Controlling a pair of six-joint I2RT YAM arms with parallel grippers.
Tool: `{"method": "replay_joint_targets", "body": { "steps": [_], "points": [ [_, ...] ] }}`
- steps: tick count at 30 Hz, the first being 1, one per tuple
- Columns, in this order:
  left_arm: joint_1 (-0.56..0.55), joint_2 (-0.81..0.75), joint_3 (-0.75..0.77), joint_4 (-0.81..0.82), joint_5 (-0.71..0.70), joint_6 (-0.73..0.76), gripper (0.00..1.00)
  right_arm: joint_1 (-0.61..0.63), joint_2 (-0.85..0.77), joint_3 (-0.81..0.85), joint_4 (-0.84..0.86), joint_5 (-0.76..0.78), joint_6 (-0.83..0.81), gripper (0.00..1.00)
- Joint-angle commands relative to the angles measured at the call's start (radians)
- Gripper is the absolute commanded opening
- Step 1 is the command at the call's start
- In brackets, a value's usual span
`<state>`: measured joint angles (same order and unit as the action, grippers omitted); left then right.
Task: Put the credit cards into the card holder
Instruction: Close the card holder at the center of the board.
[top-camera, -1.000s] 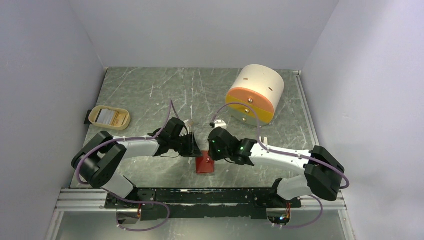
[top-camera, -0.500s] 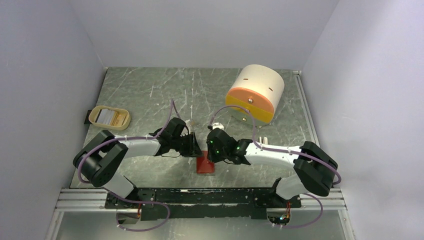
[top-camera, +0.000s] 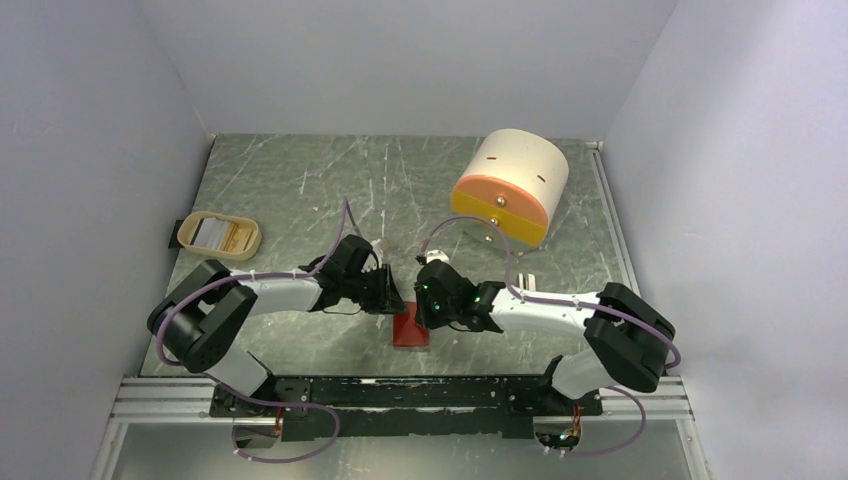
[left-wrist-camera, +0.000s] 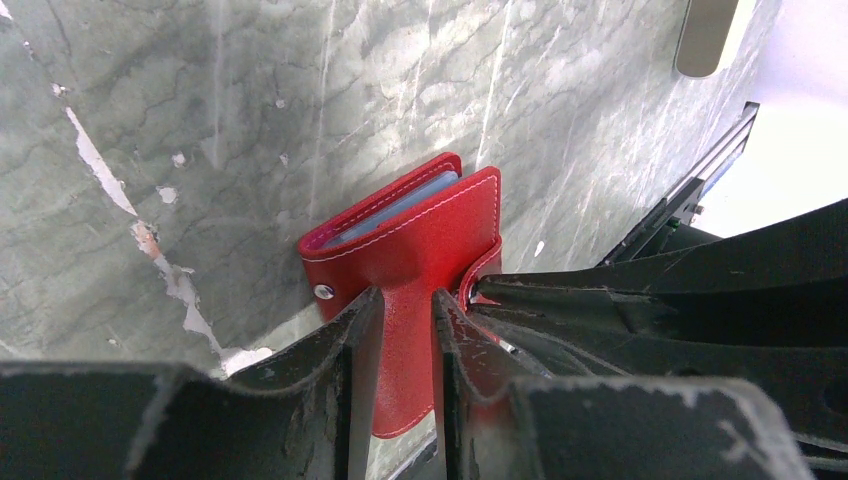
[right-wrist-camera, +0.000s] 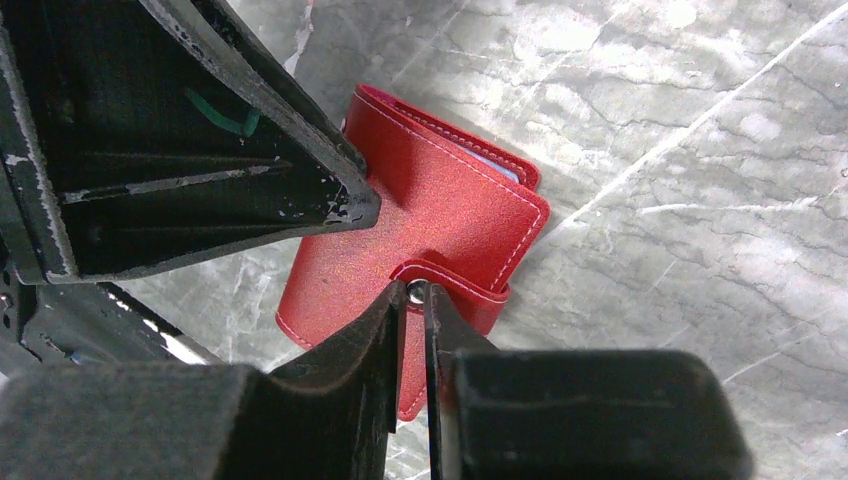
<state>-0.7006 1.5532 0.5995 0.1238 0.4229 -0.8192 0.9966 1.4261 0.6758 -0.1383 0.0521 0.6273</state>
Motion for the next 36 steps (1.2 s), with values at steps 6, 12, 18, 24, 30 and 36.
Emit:
{"method": "replay_joint_targets", "body": {
  "steps": [6, 12, 18, 24, 30, 36],
  "points": [
    [-0.015, 0.022, 0.019, -0.004, -0.007, 0.006, 0.3, -0.003, 0.023, -0.012, 0.025, -0.018, 0.006, 0.16],
    [-0.014, 0.027, 0.019, -0.003, -0.008, 0.006, 0.3, 0.009, 0.036, -0.007, 0.005, -0.014, -0.001, 0.15],
    [-0.015, 0.029, 0.021, -0.006, -0.01, 0.008, 0.3, 0.026, 0.037, -0.003, -0.017, 0.003, -0.003, 0.14],
    [-0.016, 0.036, 0.022, -0.003, -0.01, 0.005, 0.3, 0.036, 0.057, 0.008, -0.042, 0.014, -0.015, 0.14],
    [-0.015, 0.027, 0.01, 0.003, -0.015, -0.009, 0.31, 0.052, 0.094, 0.01, -0.078, 0.031, -0.018, 0.12],
    [-0.016, 0.023, 0.018, -0.005, -0.017, -0.014, 0.31, 0.068, 0.133, 0.009, -0.13, 0.04, -0.009, 0.12]
  ]
}}
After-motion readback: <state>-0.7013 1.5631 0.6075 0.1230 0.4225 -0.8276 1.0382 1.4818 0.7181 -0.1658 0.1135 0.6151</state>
